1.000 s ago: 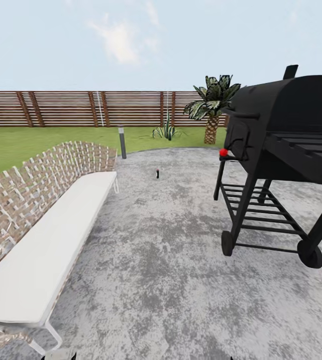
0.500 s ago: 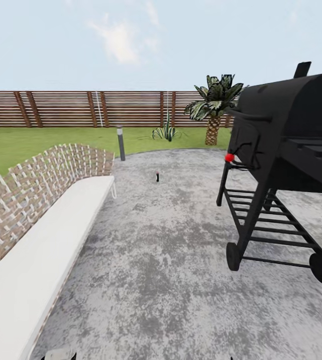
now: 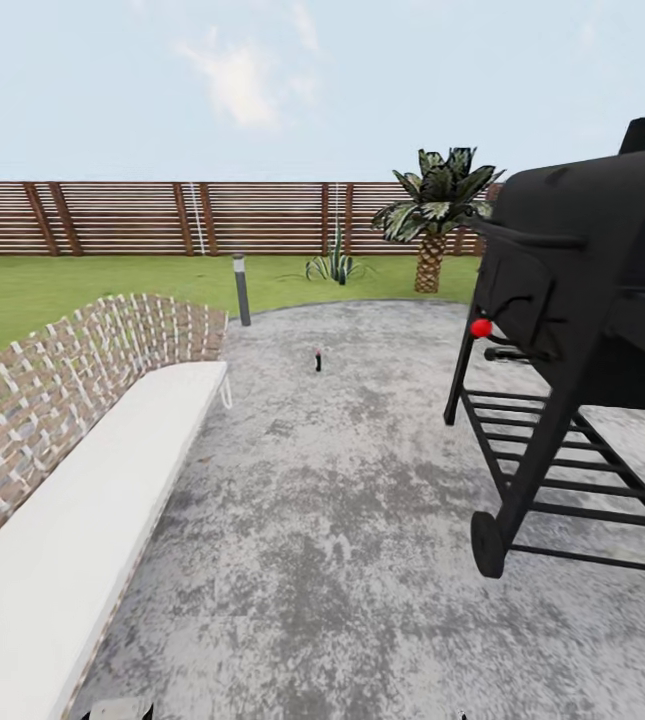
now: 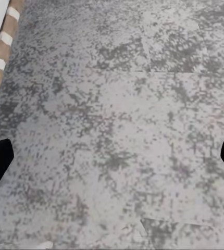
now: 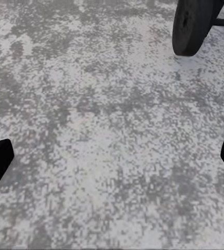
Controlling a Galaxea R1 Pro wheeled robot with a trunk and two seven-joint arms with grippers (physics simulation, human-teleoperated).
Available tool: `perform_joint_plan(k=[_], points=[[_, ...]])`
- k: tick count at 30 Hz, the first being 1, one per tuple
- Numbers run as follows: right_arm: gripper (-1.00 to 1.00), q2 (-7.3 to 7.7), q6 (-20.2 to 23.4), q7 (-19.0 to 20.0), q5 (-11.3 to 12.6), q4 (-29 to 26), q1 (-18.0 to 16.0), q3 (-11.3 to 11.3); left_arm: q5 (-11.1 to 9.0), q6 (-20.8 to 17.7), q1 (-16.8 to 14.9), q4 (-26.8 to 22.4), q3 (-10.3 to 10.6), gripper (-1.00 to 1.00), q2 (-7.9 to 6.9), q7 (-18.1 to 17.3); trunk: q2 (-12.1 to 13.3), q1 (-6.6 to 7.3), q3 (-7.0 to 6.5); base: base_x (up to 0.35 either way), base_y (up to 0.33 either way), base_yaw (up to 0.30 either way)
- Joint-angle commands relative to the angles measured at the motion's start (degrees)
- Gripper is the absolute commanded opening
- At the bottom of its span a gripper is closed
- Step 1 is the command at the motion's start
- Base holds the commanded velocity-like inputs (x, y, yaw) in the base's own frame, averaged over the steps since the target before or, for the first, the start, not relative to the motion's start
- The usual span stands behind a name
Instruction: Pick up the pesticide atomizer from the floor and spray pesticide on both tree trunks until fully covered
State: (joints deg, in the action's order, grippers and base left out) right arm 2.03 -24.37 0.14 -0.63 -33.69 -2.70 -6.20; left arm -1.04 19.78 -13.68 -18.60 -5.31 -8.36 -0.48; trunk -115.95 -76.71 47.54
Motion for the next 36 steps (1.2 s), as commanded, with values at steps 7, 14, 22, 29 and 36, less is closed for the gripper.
perform_joint_plan(k=[7,14,22,29,36], points=[[1.00,-0.01,-0.16,0.04,-0.07,0.03,-0.03,-0.04,-0.10,0.17,-0.04,0.07,-0.09,1.00,0.01,-0.05,-0.02,-0.03,0.05,0.335,0.128,0.000],[1.00,-0.01,-0.16,-0.01,-0.07,0.03,-0.03,-0.04,-0.09,0.17,-0.04,0.08,-0.08,1.00,0.09,-0.05,-0.02,-0.03,0.05,0.335,0.048,0.000],[1.00,-0.01,-0.16,0.02,-0.07,0.03,-0.03,-0.04,-0.10,0.17,-0.04,0.10,-0.08,1.00,0.10,-0.05,-0.02,-0.03,0.05,0.336,0.029,0.000],[1.00,-0.01,-0.16,0.02,-0.07,0.03,-0.03,-0.04,-0.09,0.15,-0.04,0.11,-0.07,1.00,0.10,-0.05,-0.02,-0.03,0.05,0.336,0.077,0.000],[1.00,-0.01,-0.16,0.03,-0.07,0.03,-0.03,-0.04,-0.09,0.14,-0.04,0.14,-0.05,1.00,0.16,-0.05,-0.02,-0.03,0.05,0.335,0.037,0.000]])
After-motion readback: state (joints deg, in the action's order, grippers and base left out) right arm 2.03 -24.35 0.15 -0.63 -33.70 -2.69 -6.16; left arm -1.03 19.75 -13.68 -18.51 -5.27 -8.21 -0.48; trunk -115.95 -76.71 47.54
